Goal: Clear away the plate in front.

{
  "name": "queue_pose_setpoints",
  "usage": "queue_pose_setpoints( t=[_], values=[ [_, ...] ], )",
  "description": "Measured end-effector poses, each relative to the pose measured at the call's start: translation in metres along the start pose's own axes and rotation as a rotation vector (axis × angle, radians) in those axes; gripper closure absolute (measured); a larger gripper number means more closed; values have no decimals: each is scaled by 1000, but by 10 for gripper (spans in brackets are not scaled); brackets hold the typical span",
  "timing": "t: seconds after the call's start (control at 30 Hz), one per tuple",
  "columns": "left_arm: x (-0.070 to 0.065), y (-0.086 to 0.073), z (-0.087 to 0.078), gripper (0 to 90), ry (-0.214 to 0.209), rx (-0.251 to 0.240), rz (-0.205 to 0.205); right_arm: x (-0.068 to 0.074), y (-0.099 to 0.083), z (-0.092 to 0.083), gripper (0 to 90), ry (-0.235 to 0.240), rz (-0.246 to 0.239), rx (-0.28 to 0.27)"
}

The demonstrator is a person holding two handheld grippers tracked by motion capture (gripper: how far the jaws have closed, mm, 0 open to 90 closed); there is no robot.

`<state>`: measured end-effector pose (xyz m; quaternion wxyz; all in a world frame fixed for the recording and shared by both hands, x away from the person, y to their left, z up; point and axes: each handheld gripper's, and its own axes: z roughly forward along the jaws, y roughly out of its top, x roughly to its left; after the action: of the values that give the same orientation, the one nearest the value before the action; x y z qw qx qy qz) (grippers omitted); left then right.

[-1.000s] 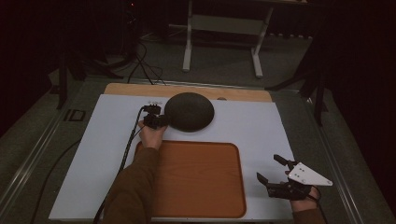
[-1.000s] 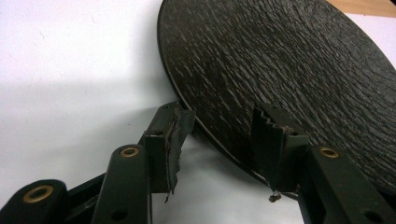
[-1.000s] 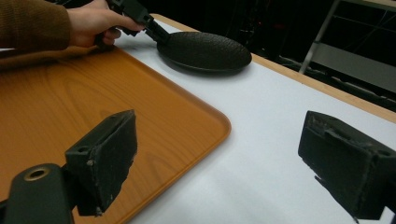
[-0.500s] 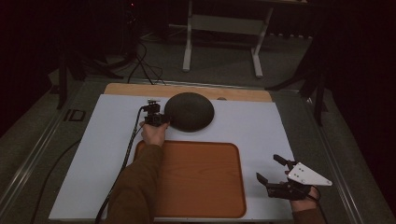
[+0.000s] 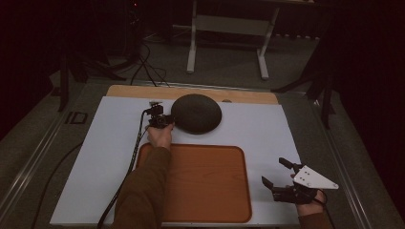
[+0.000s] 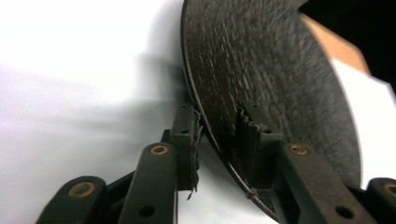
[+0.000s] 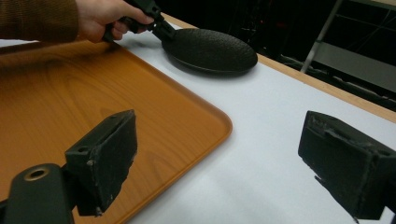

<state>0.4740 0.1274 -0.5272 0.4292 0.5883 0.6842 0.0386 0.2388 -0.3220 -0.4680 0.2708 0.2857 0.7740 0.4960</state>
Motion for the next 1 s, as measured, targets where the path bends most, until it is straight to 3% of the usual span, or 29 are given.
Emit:
queue_pose_setpoints(
  t=[0.17,0.37,0.57,0.6,0.67,0.77,0.83,0.93,1.0],
  values=[
    [-8,-1,-2,722,-43,-62,-31,0,0,-1,114,2,0,0],
    [-13,-1,4,687,-185,-92,-97,0,0,-2,114,5,-1,2],
    [-26,-7,19,706,-138,-46,-116,0,0,-2,114,7,2,2],
    [-28,-8,20,727,-136,-45,-138,0,0,-2,114,7,2,2],
    [-27,-8,20,751,-151,-43,-168,0,-1,-3,114,10,3,3],
    [-27,-5,16,822,-210,-61,-221,-1,-1,-3,115,11,2,2],
    [-31,-2,15,843,-206,-50,-241,0,-1,-3,115,11,2,3],
    [-26,-6,18,846,-227,-44,-336,0,-1,-3,115,12,0,3],
    [-23,-8,20,847,-245,-39,-364,0,-1,-4,114,11,3,2]
  ],
)
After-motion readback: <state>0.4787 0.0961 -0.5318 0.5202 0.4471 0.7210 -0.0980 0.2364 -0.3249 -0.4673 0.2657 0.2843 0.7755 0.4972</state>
